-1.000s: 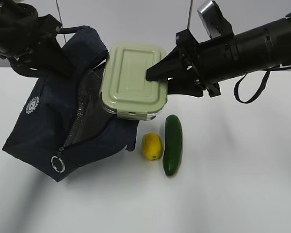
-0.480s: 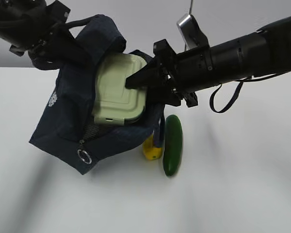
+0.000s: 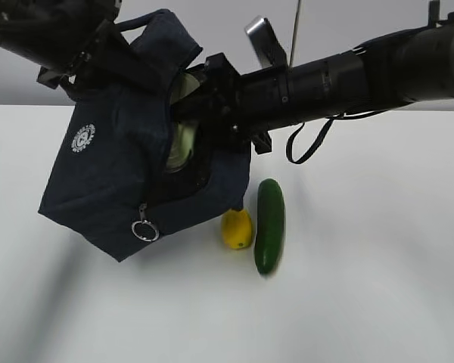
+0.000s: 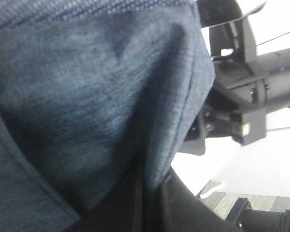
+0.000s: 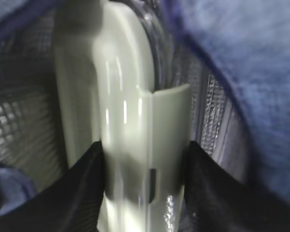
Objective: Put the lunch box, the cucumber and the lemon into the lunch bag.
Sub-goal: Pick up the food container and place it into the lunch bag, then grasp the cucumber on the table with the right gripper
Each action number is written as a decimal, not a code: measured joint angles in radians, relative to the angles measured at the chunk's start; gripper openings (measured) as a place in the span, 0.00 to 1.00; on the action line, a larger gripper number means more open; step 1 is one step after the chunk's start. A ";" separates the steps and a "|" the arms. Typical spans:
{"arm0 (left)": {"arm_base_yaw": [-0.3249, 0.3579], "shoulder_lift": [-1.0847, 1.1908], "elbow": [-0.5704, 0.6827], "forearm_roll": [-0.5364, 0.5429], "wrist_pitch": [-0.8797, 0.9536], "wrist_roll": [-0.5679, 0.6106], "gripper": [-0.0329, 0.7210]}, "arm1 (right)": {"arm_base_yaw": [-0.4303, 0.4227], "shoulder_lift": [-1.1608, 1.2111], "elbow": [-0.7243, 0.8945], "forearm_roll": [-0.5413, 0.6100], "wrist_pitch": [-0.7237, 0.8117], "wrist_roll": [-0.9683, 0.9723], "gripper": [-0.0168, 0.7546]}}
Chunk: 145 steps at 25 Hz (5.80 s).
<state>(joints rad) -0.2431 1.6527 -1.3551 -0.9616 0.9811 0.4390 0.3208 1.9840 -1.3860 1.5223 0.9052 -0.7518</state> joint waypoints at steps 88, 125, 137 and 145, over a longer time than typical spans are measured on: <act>0.176 0.148 0.000 0.028 0.055 0.009 0.03 | -0.052 0.221 -0.238 -0.115 0.264 0.017 0.56; 0.290 0.148 -0.004 0.448 0.162 -0.148 0.03 | 0.081 -0.081 -0.248 -1.371 0.328 0.875 0.56; 0.290 0.148 -0.004 0.448 0.174 -0.148 0.03 | 0.081 -0.043 -0.193 -1.400 0.310 1.139 0.56; 0.290 0.148 -0.004 0.448 0.176 -0.148 0.03 | 0.081 0.022 -0.193 -1.384 0.162 1.192 0.56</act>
<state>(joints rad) 0.0472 1.8005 -1.3588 -0.5132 1.1568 0.2913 0.4021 2.0055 -1.5787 0.1378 1.0670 0.4401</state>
